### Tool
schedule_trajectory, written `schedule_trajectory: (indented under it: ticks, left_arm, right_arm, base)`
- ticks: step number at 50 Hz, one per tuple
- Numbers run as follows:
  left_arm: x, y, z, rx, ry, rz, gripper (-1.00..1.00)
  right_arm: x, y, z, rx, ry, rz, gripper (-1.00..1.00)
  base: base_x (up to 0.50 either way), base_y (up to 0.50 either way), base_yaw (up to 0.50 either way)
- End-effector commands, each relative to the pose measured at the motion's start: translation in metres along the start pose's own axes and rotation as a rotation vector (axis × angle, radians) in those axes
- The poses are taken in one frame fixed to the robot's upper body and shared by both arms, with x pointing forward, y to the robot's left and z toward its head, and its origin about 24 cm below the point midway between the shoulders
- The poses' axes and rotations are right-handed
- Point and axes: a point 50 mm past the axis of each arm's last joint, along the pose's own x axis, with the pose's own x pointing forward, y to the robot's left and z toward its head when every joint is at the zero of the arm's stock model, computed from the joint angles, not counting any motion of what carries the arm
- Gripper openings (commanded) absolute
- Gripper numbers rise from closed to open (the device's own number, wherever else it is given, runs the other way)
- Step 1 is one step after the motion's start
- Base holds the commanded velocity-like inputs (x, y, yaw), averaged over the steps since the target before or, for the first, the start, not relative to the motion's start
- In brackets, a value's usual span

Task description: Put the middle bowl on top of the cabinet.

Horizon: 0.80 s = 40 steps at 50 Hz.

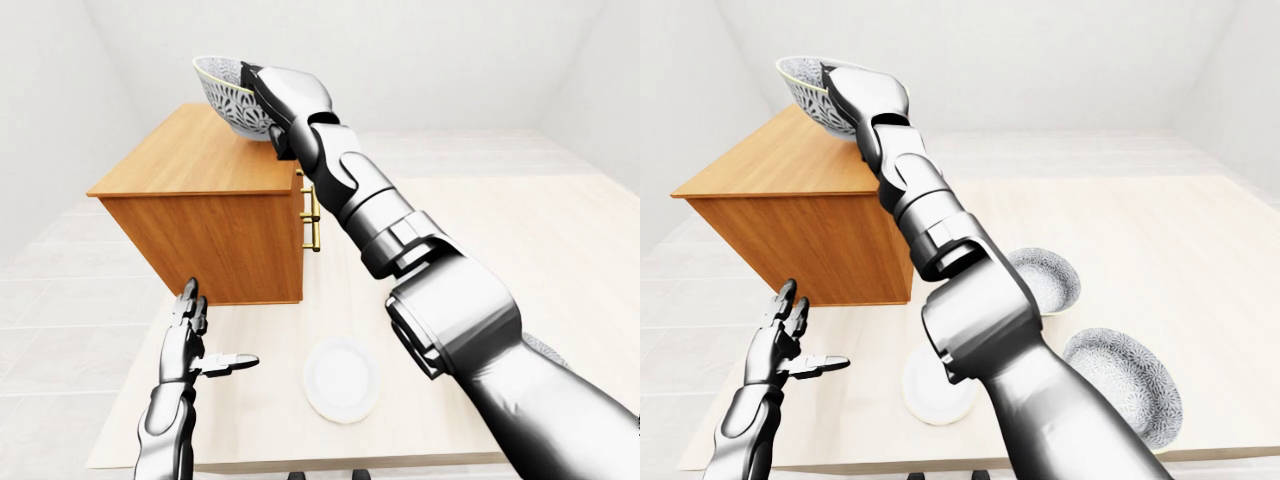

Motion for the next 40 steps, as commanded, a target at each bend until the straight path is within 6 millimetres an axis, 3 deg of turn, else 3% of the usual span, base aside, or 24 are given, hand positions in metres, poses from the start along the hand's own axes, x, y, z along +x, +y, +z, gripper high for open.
schedule_trajectory:
  ticks: [1,19,40]
  left_arm:
    - [0.001,0.000,-0.001,-0.005,0.004,-0.005,1.00]
    - [-0.001,0.000,0.001,-0.006,-0.005,-0.006,1.00]
    - [-0.003,-0.002,0.006,0.001,-0.026,-0.013,1.00]
  right_arm:
    - [-0.001,0.003,0.003,0.038,-0.002,-0.049,-1.00]
    - [-0.002,0.008,0.017,0.040,-0.037,-0.036,-1.00]
    - [-0.002,0.008,0.018,0.021,-0.042,-0.035,-1.00]
  base:
    - [0.00,0.00,0.00]
    - [0.00,0.00,0.00]
    - [0.00,0.00,0.00]
